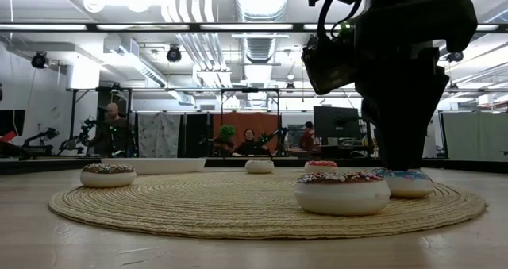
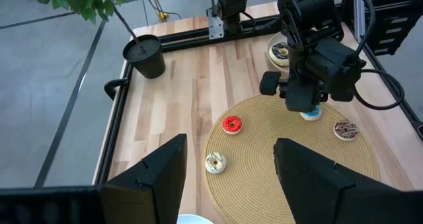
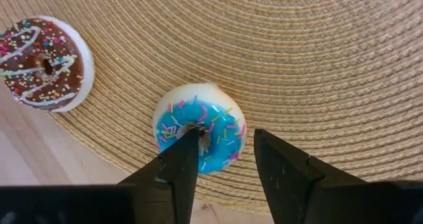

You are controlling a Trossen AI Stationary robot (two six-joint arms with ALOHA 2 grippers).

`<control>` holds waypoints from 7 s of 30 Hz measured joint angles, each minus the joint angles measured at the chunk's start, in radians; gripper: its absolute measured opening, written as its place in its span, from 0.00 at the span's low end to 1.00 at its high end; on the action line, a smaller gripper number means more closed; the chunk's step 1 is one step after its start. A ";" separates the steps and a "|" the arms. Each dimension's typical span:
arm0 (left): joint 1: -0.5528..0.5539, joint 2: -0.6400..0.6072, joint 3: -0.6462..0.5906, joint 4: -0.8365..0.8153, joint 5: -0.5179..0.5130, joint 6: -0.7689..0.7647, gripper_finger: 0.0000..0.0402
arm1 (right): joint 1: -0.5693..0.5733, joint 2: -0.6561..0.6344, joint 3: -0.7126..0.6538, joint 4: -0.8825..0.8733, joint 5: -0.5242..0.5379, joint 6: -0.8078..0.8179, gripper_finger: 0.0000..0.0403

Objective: Pick & Place donuts
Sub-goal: Put the small blue donut into the white plate, then put the small red donut into the white plate

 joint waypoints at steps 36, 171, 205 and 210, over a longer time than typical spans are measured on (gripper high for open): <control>0.000 0.000 0.000 0.001 0.002 0.000 0.50 | -0.002 -0.006 0.045 0.031 -0.043 -0.003 0.09; 0.000 -0.039 0.000 0.006 -0.072 -0.056 0.50 | -0.656 0.618 1.059 -0.109 -0.048 -0.366 0.33; 0.000 -0.039 0.000 0.006 -0.072 -0.056 0.50 | -0.474 0.474 1.089 -0.723 -0.062 -0.661 0.32; 0.000 -0.039 0.000 0.006 -0.072 -0.056 0.50 | -0.457 0.440 1.089 -0.735 -0.009 -0.661 0.31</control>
